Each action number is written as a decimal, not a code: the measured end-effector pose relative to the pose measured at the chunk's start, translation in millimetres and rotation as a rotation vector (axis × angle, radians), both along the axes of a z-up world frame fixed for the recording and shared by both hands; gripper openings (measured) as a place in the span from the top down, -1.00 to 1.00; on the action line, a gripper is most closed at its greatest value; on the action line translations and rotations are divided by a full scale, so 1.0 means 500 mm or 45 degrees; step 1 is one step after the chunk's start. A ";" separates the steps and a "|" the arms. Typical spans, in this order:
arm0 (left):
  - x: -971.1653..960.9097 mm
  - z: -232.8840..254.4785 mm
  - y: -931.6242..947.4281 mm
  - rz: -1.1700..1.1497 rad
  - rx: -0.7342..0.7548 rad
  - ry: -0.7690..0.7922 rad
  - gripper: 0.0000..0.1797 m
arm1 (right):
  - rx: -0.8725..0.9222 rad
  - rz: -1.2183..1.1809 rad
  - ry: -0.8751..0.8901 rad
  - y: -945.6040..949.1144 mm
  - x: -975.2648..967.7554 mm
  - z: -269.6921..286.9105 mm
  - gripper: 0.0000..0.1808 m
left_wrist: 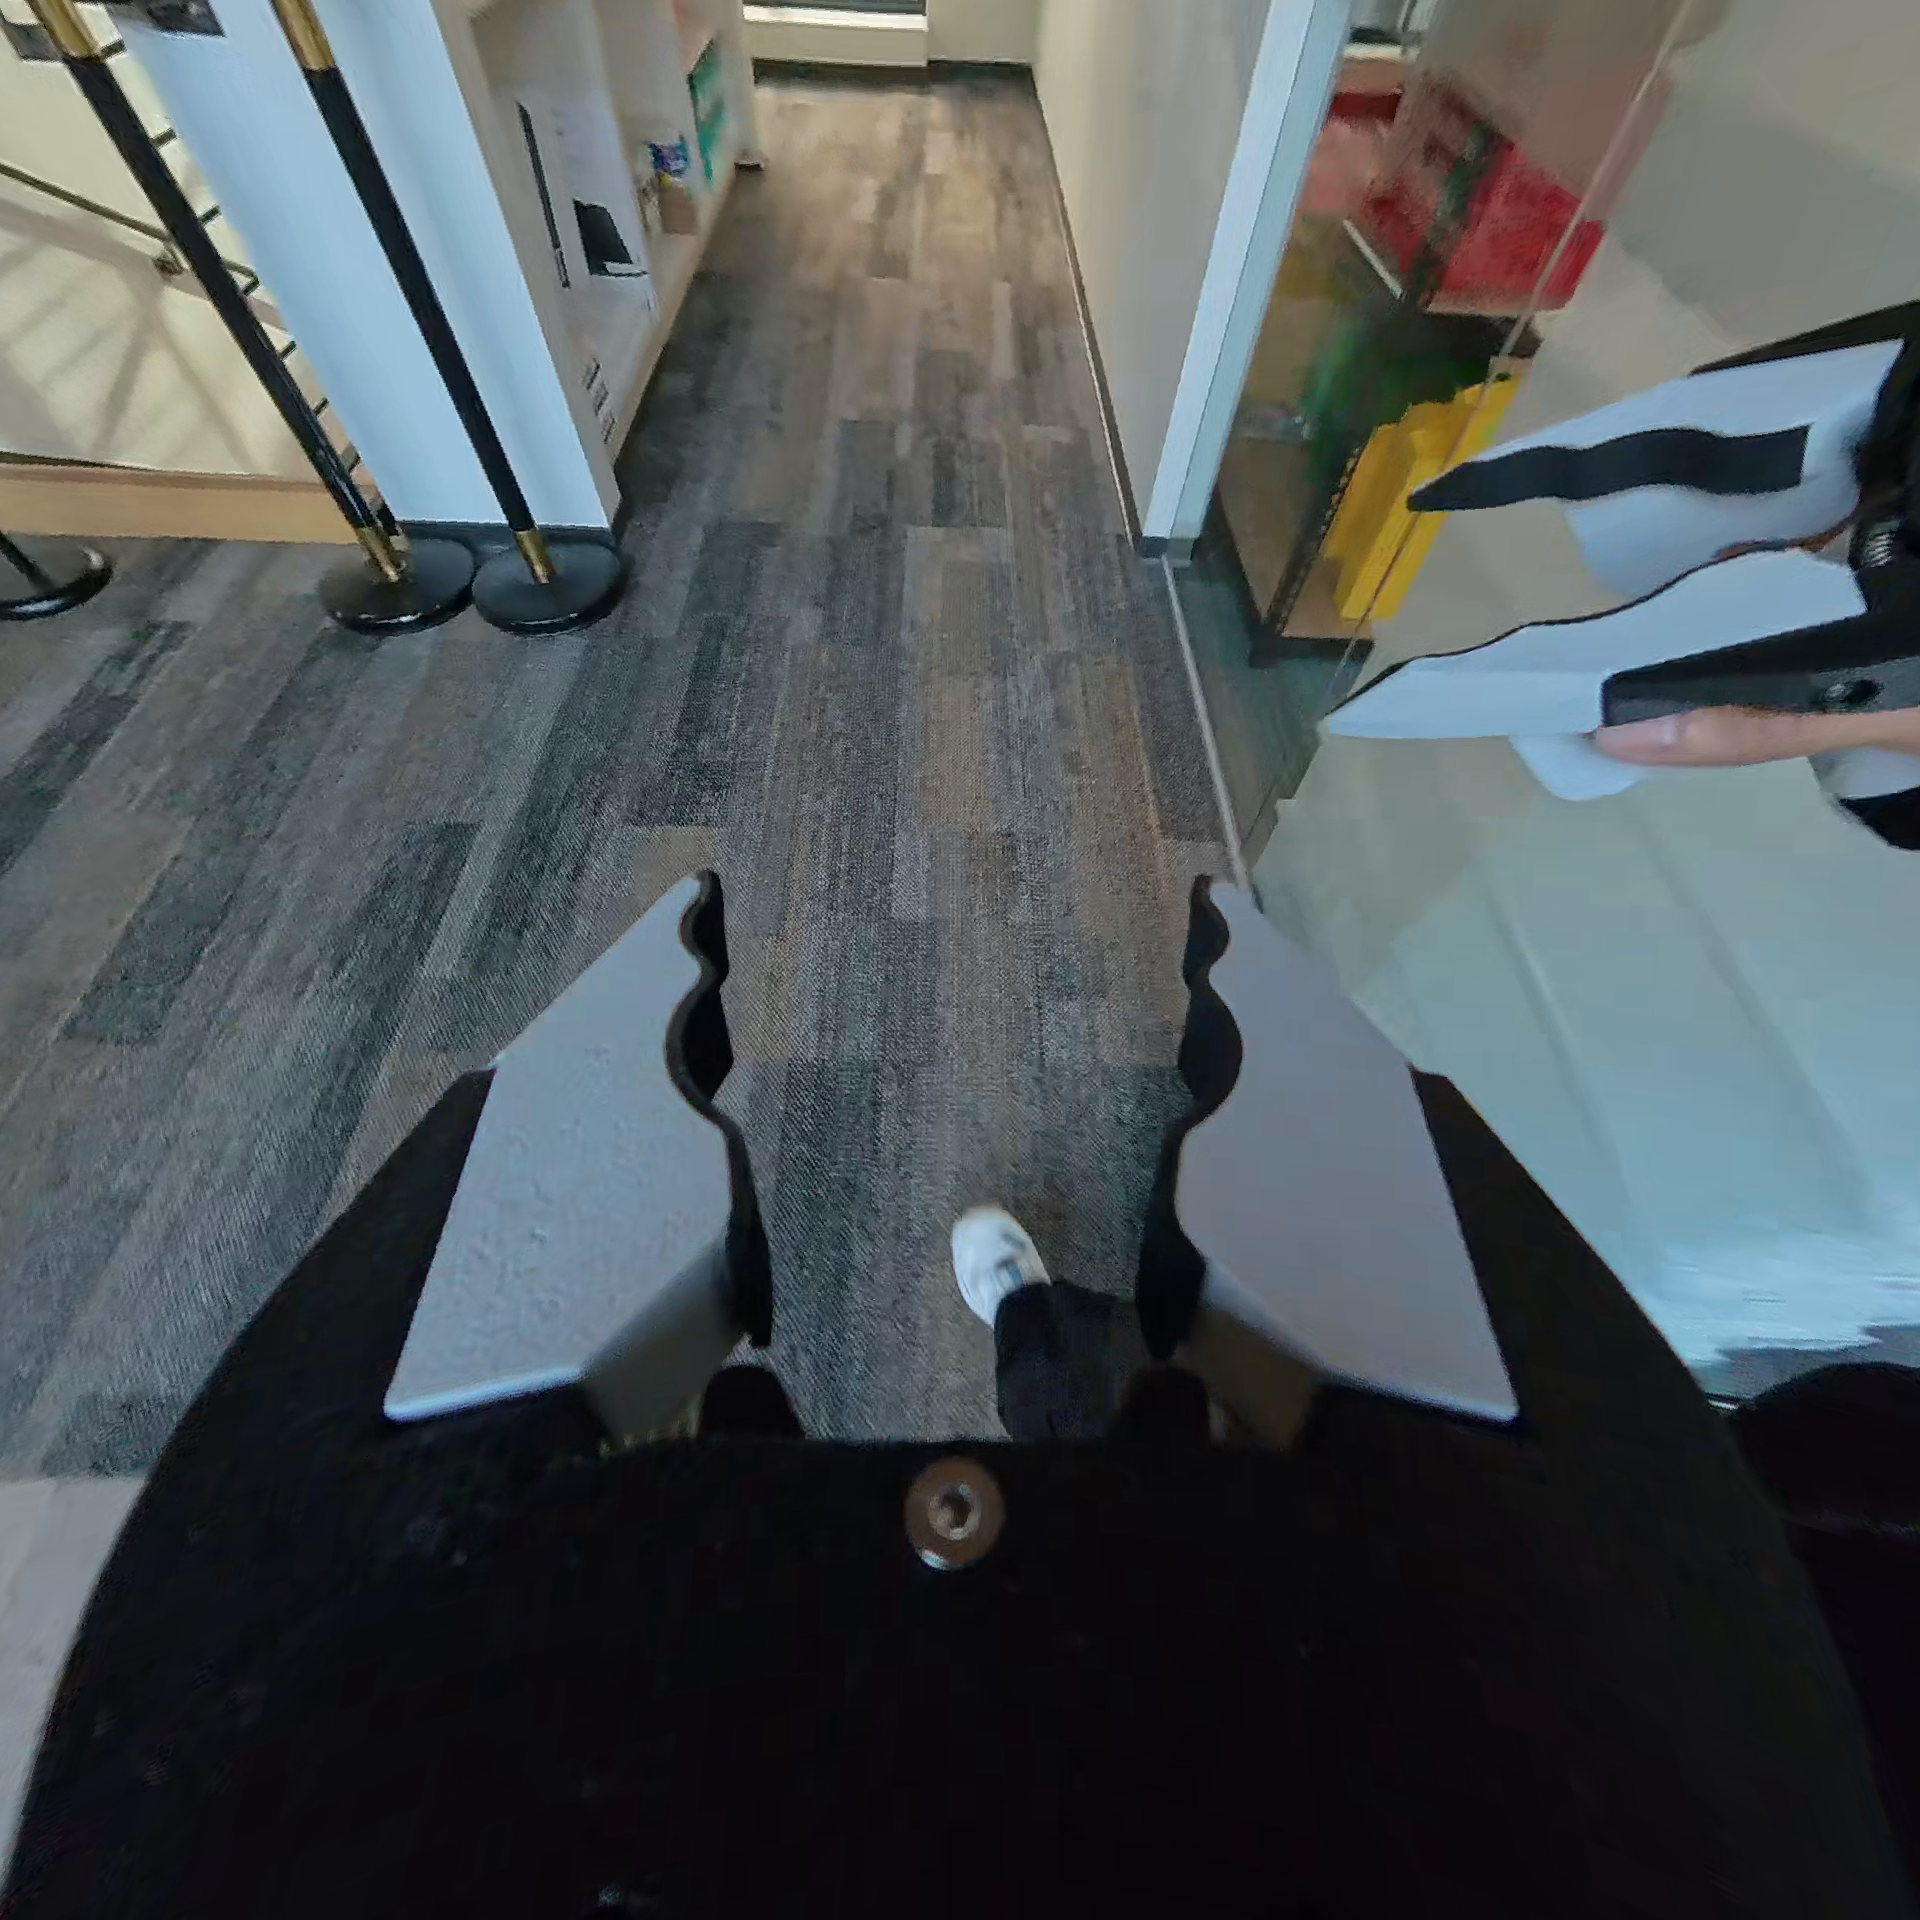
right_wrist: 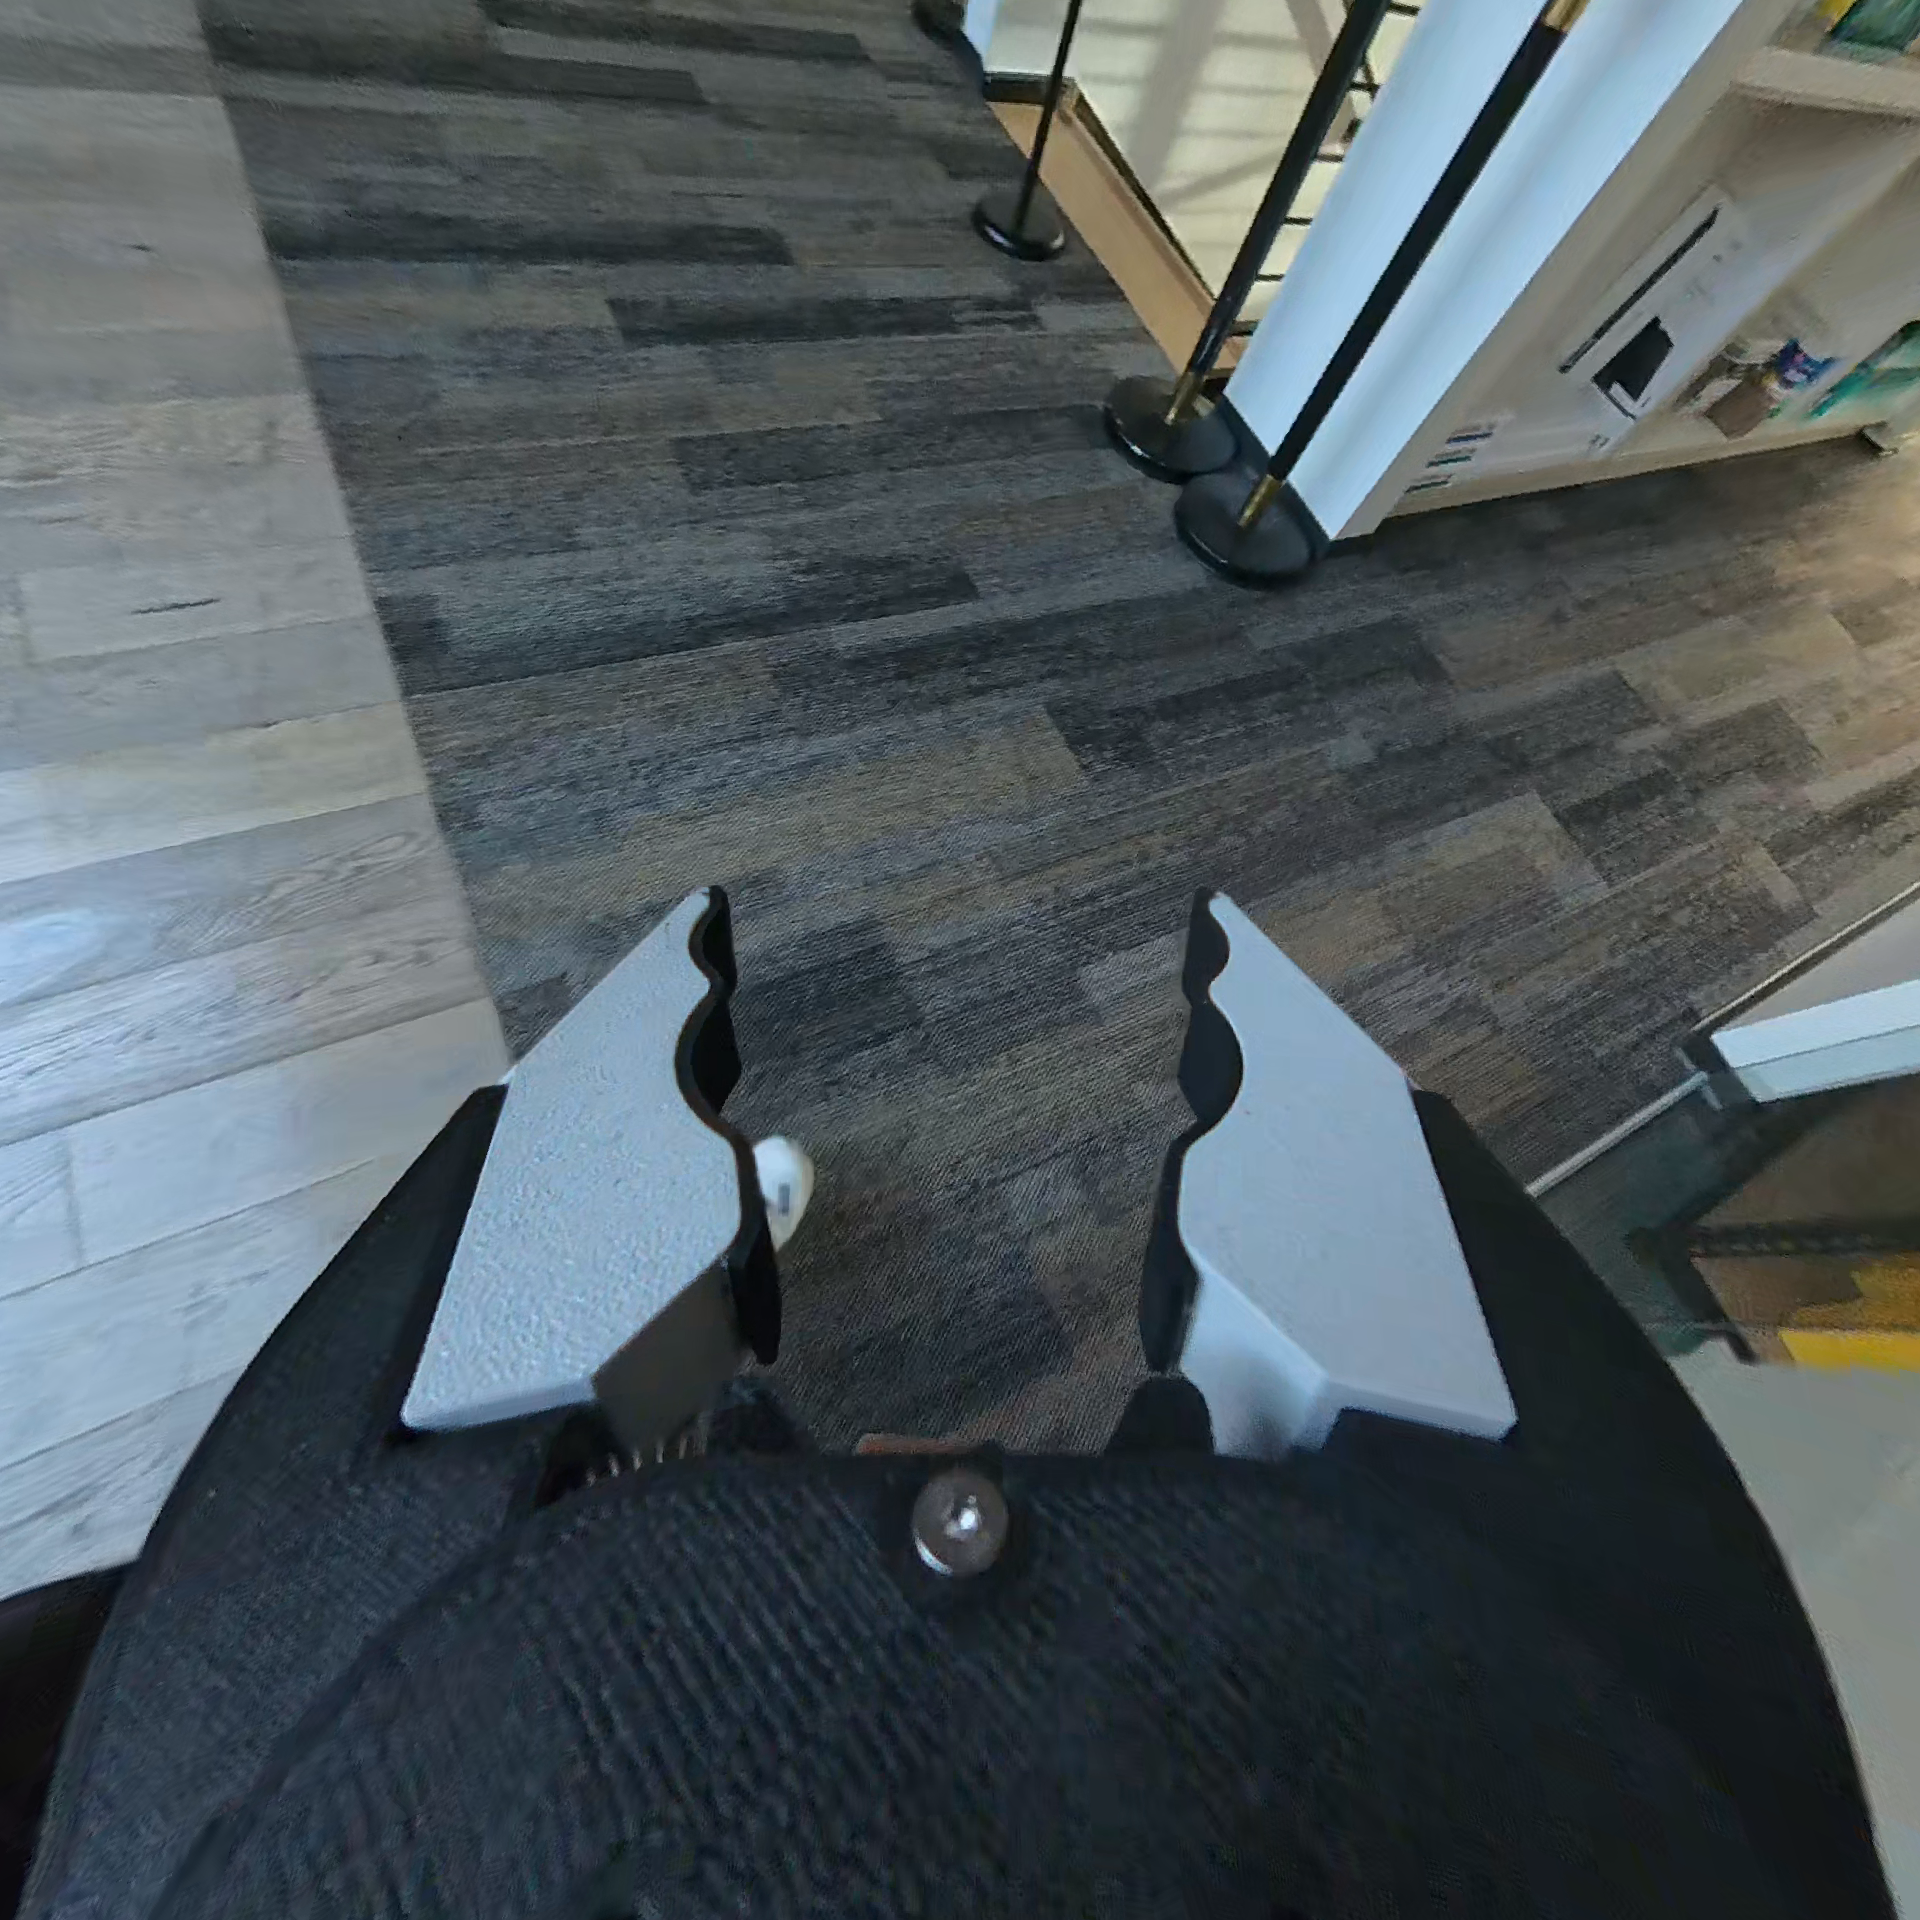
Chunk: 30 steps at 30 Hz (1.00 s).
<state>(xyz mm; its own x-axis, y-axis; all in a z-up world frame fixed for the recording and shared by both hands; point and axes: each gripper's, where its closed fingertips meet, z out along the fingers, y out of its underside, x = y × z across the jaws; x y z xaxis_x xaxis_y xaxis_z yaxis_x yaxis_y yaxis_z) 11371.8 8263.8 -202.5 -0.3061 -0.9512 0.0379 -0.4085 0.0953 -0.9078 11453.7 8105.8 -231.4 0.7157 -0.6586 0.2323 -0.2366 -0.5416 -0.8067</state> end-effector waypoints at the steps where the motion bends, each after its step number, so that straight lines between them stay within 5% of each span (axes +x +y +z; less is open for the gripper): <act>1: 0.063 -0.001 0.013 -0.010 0.009 -0.009 0.05 | 0.008 -0.009 -0.013 0.013 0.061 -0.002 0.05; 12: 0.771 0.101 0.182 0.064 0.094 -0.191 0.01 | 0.369 0.162 -0.022 0.167 0.759 0.064 -0.36; 17: 1.095 0.104 0.169 -0.037 0.089 -0.226 0.00 | 0.466 0.137 -0.205 0.142 1.032 0.142 -0.37; 30: 2.115 0.045 -0.098 -0.419 -0.134 -0.210 -0.06 | 0.425 -0.274 -0.130 -0.169 1.874 0.091 -0.26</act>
